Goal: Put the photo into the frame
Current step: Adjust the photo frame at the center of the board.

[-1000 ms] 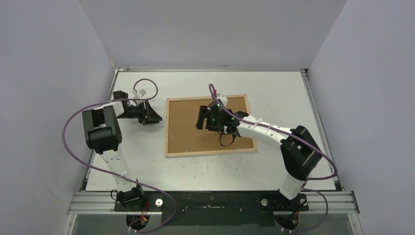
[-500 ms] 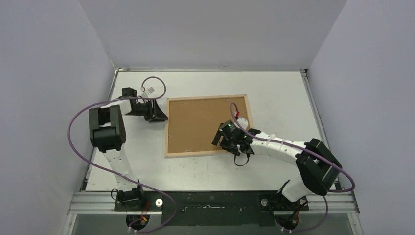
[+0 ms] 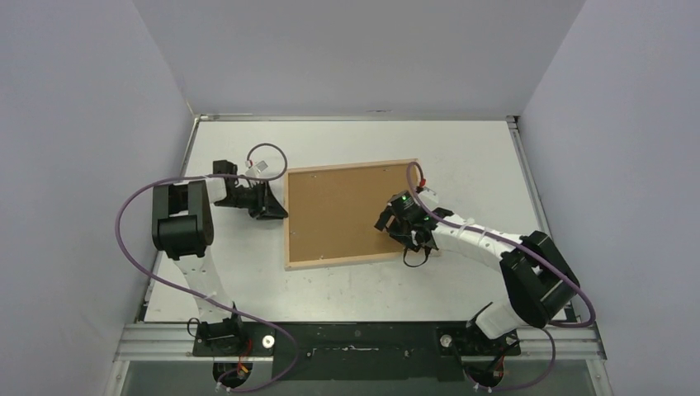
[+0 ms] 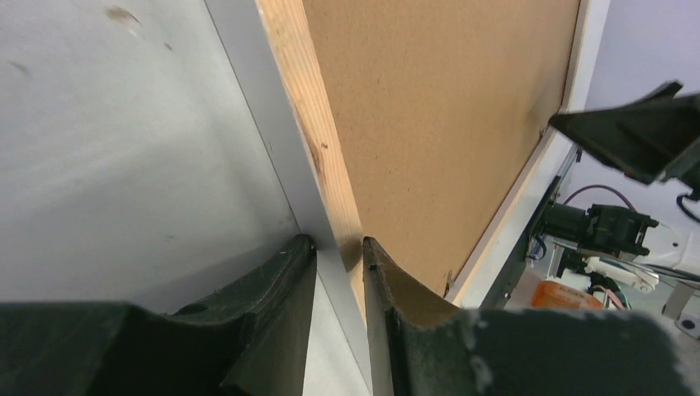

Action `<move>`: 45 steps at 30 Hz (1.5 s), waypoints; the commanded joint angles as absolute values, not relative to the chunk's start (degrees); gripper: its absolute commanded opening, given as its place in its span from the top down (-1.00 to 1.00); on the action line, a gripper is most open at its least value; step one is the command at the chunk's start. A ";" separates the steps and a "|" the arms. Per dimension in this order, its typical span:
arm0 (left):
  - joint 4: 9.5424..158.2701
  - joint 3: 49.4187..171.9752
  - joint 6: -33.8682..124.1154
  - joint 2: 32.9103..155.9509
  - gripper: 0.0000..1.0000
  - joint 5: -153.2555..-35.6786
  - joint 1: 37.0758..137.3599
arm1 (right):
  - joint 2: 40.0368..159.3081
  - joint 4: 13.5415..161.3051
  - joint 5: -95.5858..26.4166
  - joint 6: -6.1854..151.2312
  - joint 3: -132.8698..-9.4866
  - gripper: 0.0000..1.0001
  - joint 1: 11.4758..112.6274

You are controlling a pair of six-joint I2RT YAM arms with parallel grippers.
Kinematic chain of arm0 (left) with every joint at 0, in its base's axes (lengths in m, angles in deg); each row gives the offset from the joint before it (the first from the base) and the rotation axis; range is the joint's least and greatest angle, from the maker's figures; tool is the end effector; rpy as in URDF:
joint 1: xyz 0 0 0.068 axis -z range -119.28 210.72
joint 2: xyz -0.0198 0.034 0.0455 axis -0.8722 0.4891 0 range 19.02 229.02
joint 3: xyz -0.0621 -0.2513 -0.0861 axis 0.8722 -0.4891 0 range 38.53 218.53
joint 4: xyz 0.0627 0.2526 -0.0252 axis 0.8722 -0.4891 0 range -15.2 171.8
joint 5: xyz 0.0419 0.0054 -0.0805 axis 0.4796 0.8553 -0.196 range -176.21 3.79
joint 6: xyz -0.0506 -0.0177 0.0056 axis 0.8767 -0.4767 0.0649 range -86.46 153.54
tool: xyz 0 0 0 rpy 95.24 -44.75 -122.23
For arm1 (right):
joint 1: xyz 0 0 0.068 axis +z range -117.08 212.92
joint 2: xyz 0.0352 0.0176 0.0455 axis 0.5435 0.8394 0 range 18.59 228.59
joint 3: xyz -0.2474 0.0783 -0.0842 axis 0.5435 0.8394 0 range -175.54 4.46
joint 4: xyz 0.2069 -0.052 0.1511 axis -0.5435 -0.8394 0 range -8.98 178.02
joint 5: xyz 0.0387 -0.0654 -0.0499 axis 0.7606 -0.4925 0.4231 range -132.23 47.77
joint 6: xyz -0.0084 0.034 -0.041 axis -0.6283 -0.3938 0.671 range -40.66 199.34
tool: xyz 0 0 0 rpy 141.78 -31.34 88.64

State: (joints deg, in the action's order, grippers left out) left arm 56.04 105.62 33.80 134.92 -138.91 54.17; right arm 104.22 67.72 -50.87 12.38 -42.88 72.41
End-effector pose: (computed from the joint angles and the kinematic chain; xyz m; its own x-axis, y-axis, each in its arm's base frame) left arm 0.3680 0.0139 0.1141 -0.9583 -0.1127 -0.2627 0.1369 0.6256 -0.7680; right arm 0.2242 0.1780 0.1788 -0.7807 0.5355 -0.3221 0.3837 0.8176 0.4293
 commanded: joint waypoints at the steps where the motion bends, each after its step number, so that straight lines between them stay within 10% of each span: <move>1: 55.17 101.49 31.39 131.40 0.47 -138.86 55.85 | 104.33 66.59 -54.50 18.78 -45.74 -0.58 68.97; 9: 51.16 101.35 29.28 127.71 0.35 -140.00 55.72 | 100.90 58.45 -56.60 23.02 -54.55 -0.58 71.43; 21: 39.18 145.43 23.39 146.37 -0.36 -134.95 56.00 | 96.11 65.52 -46.82 8.92 -38.13 -0.59 76.74; 32: 38.11 165.87 26.28 163.34 -0.27 -135.98 59.74 | 95.52 69.15 -45.96 8.49 -35.51 -0.60 75.52; 45: 39.55 155.85 25.92 160.34 0.20 -138.33 62.05 | 99.46 72.06 -46.24 15.52 -38.97 -0.61 66.60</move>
